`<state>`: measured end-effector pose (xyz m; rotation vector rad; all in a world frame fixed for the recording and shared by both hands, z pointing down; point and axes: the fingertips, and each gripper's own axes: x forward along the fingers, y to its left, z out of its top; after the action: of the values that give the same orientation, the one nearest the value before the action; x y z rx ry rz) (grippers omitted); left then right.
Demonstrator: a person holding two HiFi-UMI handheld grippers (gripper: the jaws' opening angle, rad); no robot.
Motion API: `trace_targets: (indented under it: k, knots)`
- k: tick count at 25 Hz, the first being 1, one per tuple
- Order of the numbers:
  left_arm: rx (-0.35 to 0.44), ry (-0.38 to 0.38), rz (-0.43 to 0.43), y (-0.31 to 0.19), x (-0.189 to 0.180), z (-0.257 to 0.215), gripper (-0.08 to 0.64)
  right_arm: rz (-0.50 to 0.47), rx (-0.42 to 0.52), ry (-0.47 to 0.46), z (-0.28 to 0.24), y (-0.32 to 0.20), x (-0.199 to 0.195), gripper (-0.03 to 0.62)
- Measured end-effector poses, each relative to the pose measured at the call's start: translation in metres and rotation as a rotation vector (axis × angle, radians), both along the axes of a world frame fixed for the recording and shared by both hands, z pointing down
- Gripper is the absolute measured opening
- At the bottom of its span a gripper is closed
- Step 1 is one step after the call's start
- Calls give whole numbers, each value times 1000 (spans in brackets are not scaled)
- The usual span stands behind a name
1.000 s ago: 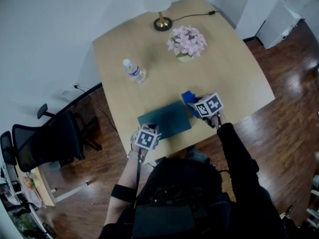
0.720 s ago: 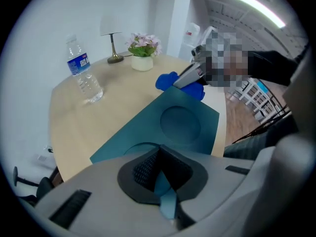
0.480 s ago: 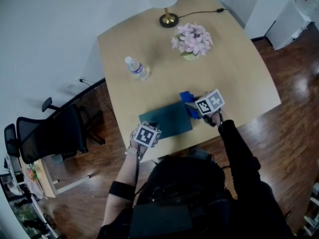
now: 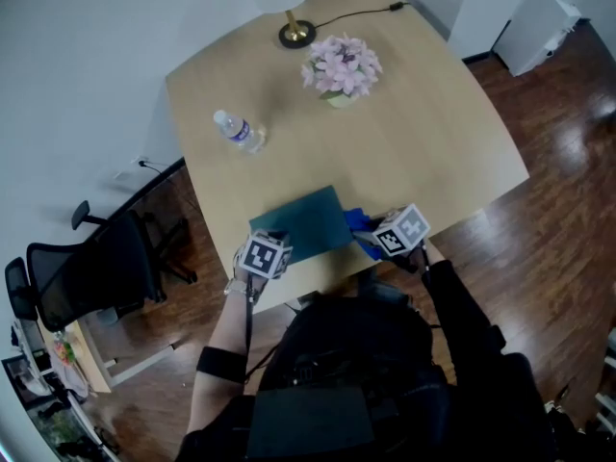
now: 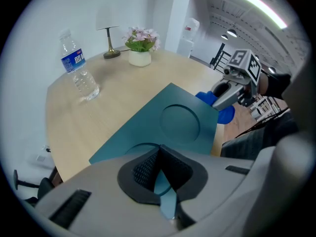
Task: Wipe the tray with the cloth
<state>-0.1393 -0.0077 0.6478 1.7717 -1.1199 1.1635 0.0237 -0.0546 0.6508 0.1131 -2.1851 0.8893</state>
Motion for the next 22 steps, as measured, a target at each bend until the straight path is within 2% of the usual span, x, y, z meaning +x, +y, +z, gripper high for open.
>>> trace_targets:
  k: [4,8,10,15,22]
  knots:
    - [1,0,10,-1,4,-1,2,-32,-29,21,1,28,18,98]
    - [7,0,-20,0,6,1,2,-196,-50,30,-11,62,33,98]
    - [11,6,-33,1,6,2,2,-230,-46,27,-13,64,37,98]
    - [21,22,-58,-1,10,6,2,-192,73,84,-3,-2,36,100]
    - [4,7,-90,3,7,7,2,-66,206,81,-6,-102,-27,100]
